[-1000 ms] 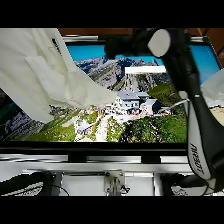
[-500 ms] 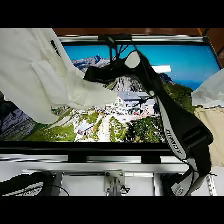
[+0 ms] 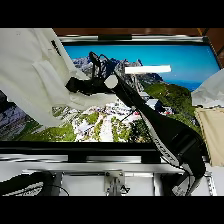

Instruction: Fold the shirts.

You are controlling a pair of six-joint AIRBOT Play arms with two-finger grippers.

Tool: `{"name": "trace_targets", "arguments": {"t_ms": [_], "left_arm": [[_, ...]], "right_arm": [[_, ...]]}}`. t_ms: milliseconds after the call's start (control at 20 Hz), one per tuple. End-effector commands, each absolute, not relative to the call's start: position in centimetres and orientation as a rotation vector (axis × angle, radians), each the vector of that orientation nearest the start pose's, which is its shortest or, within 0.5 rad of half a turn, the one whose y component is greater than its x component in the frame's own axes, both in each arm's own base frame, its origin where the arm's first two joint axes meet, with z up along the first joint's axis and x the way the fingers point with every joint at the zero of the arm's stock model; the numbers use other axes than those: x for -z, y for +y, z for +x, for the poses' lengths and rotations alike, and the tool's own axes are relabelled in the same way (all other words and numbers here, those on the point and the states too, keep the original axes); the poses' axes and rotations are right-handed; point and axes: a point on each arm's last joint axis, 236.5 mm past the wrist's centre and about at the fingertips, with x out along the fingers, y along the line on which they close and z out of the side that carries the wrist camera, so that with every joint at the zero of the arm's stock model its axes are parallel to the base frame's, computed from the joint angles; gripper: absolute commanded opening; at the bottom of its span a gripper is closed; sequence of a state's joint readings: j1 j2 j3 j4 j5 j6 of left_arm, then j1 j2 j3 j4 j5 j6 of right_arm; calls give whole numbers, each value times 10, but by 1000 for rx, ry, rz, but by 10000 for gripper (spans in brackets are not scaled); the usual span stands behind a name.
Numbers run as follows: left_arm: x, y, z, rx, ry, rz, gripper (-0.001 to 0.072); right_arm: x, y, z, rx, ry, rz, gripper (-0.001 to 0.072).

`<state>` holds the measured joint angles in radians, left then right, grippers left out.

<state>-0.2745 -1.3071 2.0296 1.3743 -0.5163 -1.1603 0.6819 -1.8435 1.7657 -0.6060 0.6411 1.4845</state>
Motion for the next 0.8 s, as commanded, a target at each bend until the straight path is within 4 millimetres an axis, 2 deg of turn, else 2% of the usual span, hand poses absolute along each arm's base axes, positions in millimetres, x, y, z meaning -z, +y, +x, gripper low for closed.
{"name": "trace_targets", "arguments": {"t_ms": [0, 50, 100, 300, 400, 450, 550, 600, 650, 750], "left_arm": [[-512, -151, 455, 340, -263, 215, 48], [-512, -151, 455, 340, -264, 215, 48], [-512, -151, 455, 340, -264, 215, 47], [-513, -151, 455, 340, -264, 214, 48], [-512, -151, 455, 340, -264, 215, 48], [-512, -151, 455, 339, -263, 215, 47], [-511, -148, 456, 335, -258, 217, 48], [-507, -145, 458, 331, -238, 222, 48], [-501, -144, 459, 334, -213, 228, 48], [-485, -138, 463, 335, -144, 242, 47]], "right_arm": [[-77, 480, 438, -801, 917, 577, 573], [-72, 476, 439, -783, 928, 558, 495], [-66, 474, 440, -760, 933, 544, 454], [-53, 488, 441, -730, 943, 625, 438], [-53, 492, 438, -737, 934, 602, 105], [-57, 490, 439, -745, 917, 575, 109], [-78, 470, 449, -743, 849, 486, 109], [-95, 453, 456, -732, 806, 425, 109], [-112, 432, 463, -712, 766, 358, 109], [-154, 376, 478, -642, 686, 242, 109]]}}
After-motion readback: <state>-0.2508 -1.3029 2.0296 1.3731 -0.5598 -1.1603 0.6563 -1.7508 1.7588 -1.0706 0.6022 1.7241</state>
